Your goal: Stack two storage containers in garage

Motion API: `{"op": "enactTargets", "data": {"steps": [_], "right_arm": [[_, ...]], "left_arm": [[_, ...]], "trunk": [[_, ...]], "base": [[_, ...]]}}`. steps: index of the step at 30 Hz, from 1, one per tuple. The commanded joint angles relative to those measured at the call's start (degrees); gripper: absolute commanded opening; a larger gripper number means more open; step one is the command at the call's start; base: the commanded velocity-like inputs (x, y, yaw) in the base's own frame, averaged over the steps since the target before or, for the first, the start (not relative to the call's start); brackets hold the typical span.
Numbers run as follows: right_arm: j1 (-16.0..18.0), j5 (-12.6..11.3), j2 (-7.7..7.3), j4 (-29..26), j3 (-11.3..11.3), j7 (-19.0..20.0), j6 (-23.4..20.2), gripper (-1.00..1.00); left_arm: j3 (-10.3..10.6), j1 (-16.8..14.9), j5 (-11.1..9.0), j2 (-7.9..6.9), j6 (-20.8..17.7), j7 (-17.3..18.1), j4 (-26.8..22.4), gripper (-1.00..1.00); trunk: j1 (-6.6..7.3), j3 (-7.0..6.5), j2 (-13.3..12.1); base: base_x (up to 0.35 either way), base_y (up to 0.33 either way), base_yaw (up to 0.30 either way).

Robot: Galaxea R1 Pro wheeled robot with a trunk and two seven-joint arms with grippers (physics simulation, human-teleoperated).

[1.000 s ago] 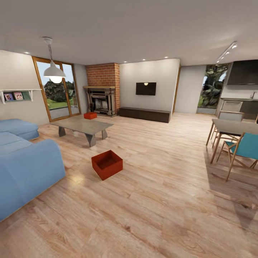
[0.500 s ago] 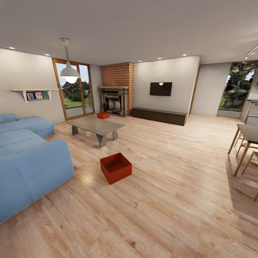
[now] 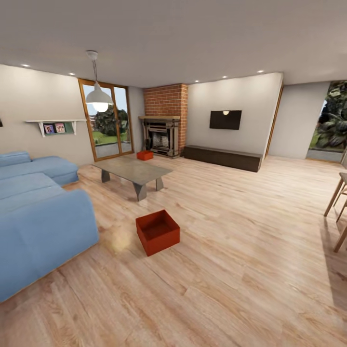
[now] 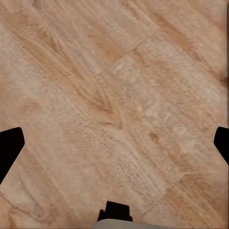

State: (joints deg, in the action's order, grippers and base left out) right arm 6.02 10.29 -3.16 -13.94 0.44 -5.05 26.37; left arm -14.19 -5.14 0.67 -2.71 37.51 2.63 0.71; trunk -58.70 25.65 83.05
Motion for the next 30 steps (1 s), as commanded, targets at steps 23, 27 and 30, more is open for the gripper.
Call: {"op": "enactTargets", "data": {"steps": [23,27,30], "right_arm": [[0.02,0.58,0.00,0.06,0.00,-0.49,0.09,1.00],[0.03,0.56,0.00,0.06,0.00,-0.49,0.09,1.00],[0.04,0.56,0.00,0.06,0.01,-0.49,0.09,1.00]], "left_arm": [[-0.40,-0.05,0.11,-0.02,0.19,0.28,0.08,1.00],[-0.40,-0.05,0.12,-0.02,0.19,0.28,0.08,1.00],[-0.40,-0.05,0.10,-0.02,0.19,0.28,0.08,1.00]], "trunk": [[-0.03,0.06,0.03],[-0.03,0.06,0.03],[-0.03,0.06,0.03]], "base": [[0.287,-0.217,0.044],[0.270,-0.237,0.243],[0.269,-0.237,0.248]]}}
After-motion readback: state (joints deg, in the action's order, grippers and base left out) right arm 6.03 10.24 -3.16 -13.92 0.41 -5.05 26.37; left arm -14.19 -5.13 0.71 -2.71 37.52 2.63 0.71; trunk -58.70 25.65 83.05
